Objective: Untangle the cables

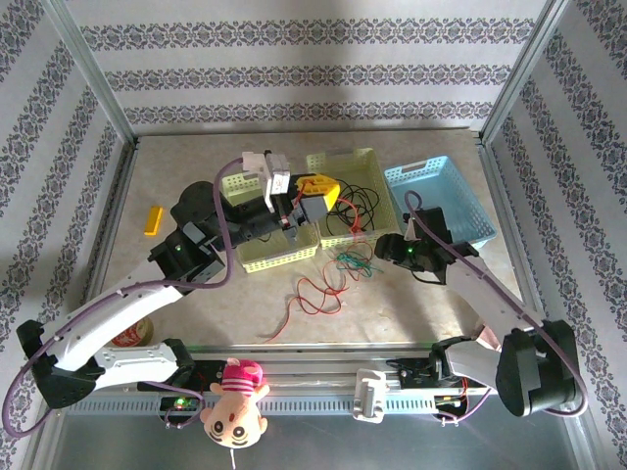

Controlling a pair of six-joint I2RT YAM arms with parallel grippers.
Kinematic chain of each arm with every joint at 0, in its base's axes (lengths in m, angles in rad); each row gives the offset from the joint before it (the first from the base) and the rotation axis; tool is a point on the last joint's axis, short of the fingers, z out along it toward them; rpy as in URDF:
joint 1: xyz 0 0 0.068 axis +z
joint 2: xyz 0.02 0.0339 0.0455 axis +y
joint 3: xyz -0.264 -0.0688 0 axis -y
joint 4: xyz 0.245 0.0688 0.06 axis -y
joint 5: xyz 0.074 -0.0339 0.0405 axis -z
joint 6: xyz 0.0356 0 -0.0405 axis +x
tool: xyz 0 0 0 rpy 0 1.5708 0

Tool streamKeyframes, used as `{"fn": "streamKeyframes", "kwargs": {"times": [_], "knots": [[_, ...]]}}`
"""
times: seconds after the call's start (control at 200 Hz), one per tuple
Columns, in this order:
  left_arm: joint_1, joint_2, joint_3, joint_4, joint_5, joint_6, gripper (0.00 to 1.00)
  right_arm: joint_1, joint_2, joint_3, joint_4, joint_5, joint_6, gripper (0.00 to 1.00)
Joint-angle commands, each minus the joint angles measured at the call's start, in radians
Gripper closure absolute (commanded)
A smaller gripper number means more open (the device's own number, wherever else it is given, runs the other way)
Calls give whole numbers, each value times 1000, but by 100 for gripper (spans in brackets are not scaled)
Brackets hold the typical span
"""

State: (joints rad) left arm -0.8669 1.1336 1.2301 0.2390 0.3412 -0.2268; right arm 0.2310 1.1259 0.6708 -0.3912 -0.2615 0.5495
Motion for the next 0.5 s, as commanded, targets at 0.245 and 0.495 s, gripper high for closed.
{"fn": "streamKeyframes", "kwargs": {"times": [0.245,0.495], "knots": [[23,-63,-112,108,-514,116,100,-6,-274,-70,123,-26,-7,33],[78,-74,-131,83,-687,208,100,-6,-249,-56,87,-40,-23,32]]}}
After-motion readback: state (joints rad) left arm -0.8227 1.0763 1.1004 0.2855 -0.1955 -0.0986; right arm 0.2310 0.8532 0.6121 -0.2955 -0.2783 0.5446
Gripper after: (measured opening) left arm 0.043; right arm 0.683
